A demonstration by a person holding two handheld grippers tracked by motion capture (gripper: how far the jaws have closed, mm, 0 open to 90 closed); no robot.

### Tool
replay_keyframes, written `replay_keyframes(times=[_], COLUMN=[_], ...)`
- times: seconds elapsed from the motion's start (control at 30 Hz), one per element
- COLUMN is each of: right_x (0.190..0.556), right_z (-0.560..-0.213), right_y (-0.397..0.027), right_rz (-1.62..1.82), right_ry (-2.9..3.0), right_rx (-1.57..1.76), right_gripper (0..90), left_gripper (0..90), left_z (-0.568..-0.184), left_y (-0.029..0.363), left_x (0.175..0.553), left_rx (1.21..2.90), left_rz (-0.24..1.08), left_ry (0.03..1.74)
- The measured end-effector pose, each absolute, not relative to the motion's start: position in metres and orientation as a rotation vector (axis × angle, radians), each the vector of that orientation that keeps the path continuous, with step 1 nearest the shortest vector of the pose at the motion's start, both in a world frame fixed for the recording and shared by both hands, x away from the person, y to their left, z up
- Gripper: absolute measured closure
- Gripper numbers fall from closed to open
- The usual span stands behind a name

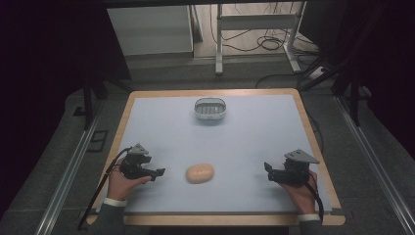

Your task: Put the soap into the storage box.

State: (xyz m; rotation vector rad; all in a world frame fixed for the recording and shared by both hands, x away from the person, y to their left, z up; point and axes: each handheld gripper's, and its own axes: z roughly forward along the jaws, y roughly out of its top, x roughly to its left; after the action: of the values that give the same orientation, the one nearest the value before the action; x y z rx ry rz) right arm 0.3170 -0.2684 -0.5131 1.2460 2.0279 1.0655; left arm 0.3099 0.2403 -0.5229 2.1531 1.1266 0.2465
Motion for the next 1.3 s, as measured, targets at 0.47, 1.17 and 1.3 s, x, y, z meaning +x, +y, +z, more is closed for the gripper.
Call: replay_keyframes(times=[0.47, 1.17, 1.3], right_x=[0.319, 0.308, 0.308], right_z=[-0.514, -0.510, -0.510], right_y=[-0.263, -0.277, -0.277], right_rz=[1.036, 1.016, 1.011], right_ry=[2.056, 2.062, 2.063], right_rx=[1.235, 1.244, 1.245], right_gripper=[5.6, 5.6, 5.6], left_gripper=[19.2, 19.7, 20.0], left_z=[-0.507, -0.462, -0.462], left_y=[0.235, 0.178, 0.166], left_x=[0.301, 0.314, 0.317], left_rx=[2.171, 2.317, 2.349], left_rz=[0.314, 0.326, 0.310], left_ry=[1.102, 0.899, 0.862])
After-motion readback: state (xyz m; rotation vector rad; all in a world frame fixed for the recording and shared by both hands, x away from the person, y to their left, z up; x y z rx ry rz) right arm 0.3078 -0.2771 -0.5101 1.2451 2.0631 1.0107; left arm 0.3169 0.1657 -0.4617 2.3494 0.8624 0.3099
